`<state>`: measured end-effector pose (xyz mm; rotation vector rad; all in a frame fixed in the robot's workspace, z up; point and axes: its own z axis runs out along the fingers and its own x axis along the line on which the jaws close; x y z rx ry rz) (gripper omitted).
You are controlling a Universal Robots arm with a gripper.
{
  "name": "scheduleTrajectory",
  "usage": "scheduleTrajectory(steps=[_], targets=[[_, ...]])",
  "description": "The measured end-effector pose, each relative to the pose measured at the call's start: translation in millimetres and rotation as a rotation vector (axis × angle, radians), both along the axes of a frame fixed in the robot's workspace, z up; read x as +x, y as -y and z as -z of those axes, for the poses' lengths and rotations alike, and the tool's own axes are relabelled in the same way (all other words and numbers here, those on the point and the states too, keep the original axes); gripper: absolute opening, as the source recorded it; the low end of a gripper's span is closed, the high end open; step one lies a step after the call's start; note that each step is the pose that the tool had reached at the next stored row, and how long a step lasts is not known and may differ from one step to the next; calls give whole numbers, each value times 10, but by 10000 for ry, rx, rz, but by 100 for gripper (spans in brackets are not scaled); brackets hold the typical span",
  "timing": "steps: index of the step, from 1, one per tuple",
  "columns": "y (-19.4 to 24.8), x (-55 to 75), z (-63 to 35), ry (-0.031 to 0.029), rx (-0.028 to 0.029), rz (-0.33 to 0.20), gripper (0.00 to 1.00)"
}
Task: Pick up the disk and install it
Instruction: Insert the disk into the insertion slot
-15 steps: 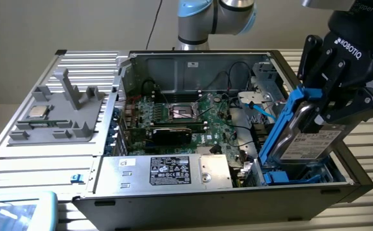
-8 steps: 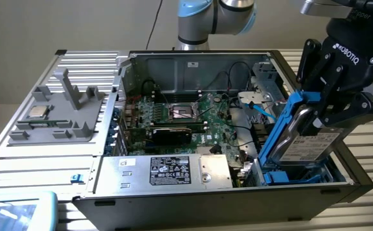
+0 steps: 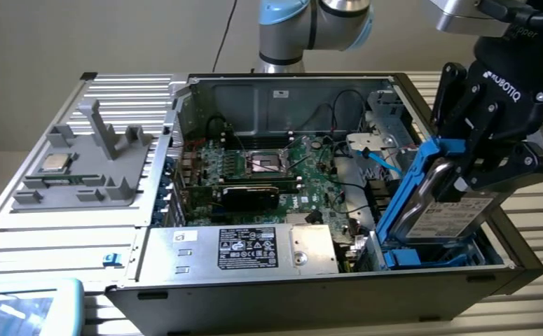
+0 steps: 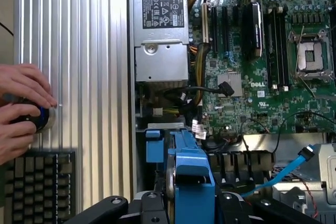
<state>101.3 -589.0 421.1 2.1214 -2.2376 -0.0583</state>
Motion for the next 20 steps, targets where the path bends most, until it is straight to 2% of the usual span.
scheduleTrajectory(steps=[6,15,16,17,18,20], targets=[[0,3,61,0,30,0,37],[0,4,146,0,45,-1,38],[0,4,151,0,48,-1,45],[0,6,151,0,48,-1,45],[0,11,151,0,47,-3,51],[1,29,153,0,50,-1,51]])
